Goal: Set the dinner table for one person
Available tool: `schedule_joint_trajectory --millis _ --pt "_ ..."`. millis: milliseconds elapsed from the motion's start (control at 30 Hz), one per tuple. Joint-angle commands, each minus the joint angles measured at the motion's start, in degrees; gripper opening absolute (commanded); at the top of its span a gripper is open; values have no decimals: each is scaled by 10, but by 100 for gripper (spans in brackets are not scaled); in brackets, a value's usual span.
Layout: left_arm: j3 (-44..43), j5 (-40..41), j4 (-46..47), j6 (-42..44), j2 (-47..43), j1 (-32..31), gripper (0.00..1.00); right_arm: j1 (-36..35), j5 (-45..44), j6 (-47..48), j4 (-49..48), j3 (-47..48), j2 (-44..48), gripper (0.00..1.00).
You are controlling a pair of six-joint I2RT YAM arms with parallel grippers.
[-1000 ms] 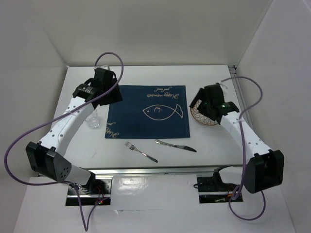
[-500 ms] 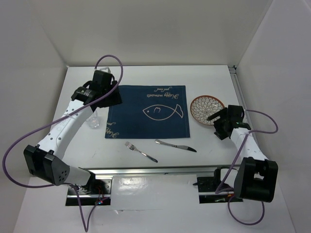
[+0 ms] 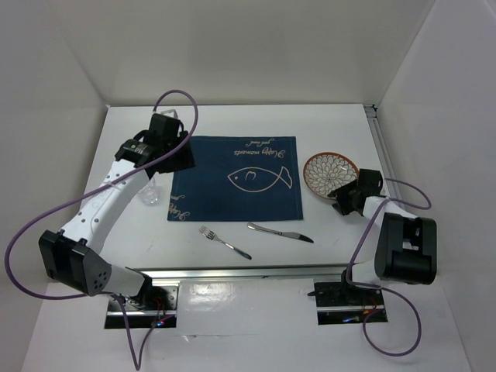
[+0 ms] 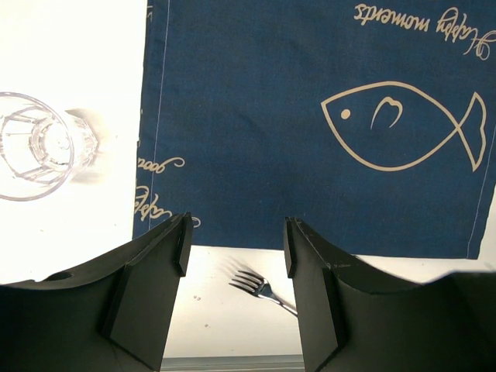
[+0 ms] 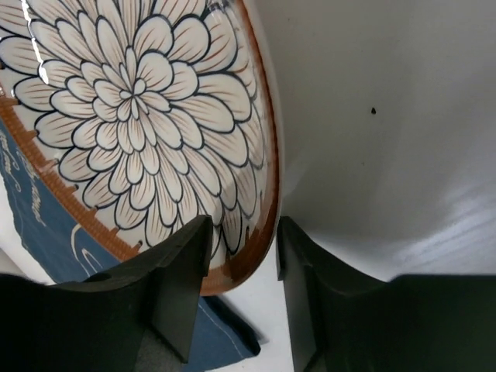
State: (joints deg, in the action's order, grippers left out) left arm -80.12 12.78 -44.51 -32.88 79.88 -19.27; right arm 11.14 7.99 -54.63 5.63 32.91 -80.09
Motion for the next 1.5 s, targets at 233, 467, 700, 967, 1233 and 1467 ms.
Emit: schedule_joint_trajectory --millis 233,467,700,967,1233,1467 --pt "4 1 14 16 5 3 67 14 -31 6 -33 27 -2 11" --pt "4 1 14 16 -5 3 67 14 16 80 12 113 80 0" --pt "-1 22 8 -12 -22 3 67 -126 133 160 52 234 32 0" --pt "-1 45 -4 -42 -55 3 67 -266 189 132 -15 313 -100 0" --pt "22 50 -21 -47 -79 3 67 -320 227 88 -68 378 -238 0" --pt "33 50 -21 -47 -90 8 67 -325 232 69 -96 396 -276 0"
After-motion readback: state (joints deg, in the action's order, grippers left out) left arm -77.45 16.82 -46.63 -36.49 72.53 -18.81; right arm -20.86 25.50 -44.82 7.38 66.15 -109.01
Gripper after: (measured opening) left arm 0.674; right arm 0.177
